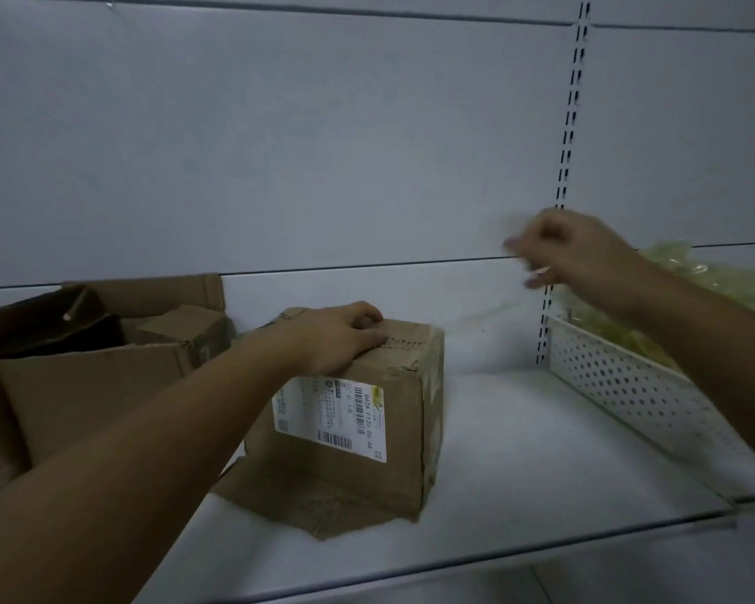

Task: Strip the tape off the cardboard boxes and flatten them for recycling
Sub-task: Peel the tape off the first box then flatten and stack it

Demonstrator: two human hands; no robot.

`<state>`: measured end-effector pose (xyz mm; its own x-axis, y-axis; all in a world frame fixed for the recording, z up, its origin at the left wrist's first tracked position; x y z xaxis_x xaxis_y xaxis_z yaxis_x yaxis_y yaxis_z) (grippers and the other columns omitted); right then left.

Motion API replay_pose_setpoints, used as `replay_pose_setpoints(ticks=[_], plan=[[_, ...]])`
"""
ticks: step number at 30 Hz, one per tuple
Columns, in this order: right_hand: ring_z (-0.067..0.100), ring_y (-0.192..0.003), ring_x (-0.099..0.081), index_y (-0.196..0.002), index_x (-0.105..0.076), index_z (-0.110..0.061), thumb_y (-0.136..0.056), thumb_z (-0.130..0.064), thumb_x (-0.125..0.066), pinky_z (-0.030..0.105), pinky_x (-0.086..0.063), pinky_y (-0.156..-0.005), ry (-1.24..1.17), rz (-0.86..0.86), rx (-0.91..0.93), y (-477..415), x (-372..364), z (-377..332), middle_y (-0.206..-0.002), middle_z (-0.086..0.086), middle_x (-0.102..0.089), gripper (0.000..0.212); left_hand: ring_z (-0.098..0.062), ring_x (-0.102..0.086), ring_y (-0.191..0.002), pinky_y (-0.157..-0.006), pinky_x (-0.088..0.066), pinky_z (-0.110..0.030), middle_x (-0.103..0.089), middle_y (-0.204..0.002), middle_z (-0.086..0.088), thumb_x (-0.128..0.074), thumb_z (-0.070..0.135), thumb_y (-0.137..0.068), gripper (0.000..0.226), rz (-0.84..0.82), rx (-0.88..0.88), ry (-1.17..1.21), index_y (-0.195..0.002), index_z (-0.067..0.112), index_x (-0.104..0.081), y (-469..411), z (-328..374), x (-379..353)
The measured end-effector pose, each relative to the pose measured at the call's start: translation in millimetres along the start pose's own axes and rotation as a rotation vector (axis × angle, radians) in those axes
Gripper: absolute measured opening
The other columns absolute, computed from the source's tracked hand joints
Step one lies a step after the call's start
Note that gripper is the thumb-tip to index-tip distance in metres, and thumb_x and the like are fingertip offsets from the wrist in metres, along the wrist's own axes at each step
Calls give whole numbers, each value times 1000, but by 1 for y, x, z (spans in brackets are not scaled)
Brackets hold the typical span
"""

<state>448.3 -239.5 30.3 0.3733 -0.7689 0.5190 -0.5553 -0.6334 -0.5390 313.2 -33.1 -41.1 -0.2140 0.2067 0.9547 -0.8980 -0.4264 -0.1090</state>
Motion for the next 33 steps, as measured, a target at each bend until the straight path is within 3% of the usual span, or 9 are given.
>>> replay_pose_setpoints(ticks=[3, 7, 9, 12, 18, 22, 25, 28, 33], plan=[[23, -100, -58, -84, -57, -21, -73, -31, -76, 30, -44, -88, 327, -48, 155, 8, -21, -1, -108, 4, -62, 25, -13, -44, -98, -86, -29, -32, -53, -135, 6, -33, 59, -91, 45, 2, -13, 11, -133, 41, -37, 1, 1, -1], [9, -115, -44, -76, -66, -27, -73, -31, -75, 3, -21, -86, 481, 24, 372, 11, -41, -22, -120, -9, -54, 11, -22, -29, -137, -115, -4, -50, -43, -144, 7, -30, 59, -92, 48, 104, -100, -24, -137, 45, -28, 1, 0, 0], [12, -119, -42, -75, -72, -24, -75, -34, -74, 11, -17, -95, 513, 73, 446, 10, -48, -34, -121, -8, -57, 10, -23, -12, -145, -116, 6, -51, -33, -150, 9, -38, 55, -91, 51, 143, -169, 114, -139, 51, -19, 2, 0, 2], [17, -123, -36, -85, -76, -23, -79, -40, -67, 29, -20, -99, 535, 86, 472, 7, -65, -45, -125, -6, -55, 21, -26, -31, -138, -114, -22, -54, -28, -152, 13, -54, 55, -83, 68, 108, -276, 362, -130, 70, -8, 8, 1, 6], [14, -86, -43, -83, -57, -23, -73, -46, -70, 26, -30, -70, 574, 132, 360, -3, -90, -51, -89, -4, -45, 28, -15, -16, -144, -113, -21, -55, -30, -152, 12, -34, 78, -75, 54, 186, -346, 373, -126, 63, -36, 14, 4, 12], [12, -77, -48, -71, -53, -21, -67, -37, -78, 27, -38, -65, 432, -78, 287, -1, -96, -55, -80, -4, -54, 30, -6, -62, -100, -91, -48, -31, -69, -104, 12, -34, 53, -92, 32, 168, -327, 453, -103, 47, -64, 19, 10, 13], [5, -80, -58, -70, -61, -23, -69, -23, -79, 21, -49, -74, 271, -301, 201, 9, -92, -63, -85, -4, -66, 18, -8, -65, -70, -63, -47, -17, -71, -78, 0, -35, 53, -93, 43, 131, -220, 348, -92, 29, -71, 16, 7, 8], [17, -85, -66, -72, -65, -18, -75, -13, -72, 35, -53, -85, -53, -162, 189, 20, -66, -72, -86, 1, -71, 10, -1, -52, -48, -46, -39, -8, -63, -64, -2, -36, 52, -94, 51, 195, -185, 327, -90, 13, -70, 17, 6, 9], [16, -93, -59, -78, -68, -21, -73, -32, -72, 39, -41, -89, 463, -9, 634, 68, -87, -81, -90, -5, -68, 13, -10, -59, -54, -54, -43, -25, -65, -61, -1, -33, 54, -94, 50, 212, -190, 300, -68, 25, -64, 20, 9, 9]])
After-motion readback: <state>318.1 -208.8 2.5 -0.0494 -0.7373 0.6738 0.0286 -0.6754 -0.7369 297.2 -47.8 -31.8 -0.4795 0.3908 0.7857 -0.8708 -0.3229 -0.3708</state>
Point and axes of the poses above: each hand's wrist, its own y-axis away from the middle knuckle, its own x-axis out of the back of the hand, z = x × y, the point moved 6 cm from there along -y, towards the middle knuckle
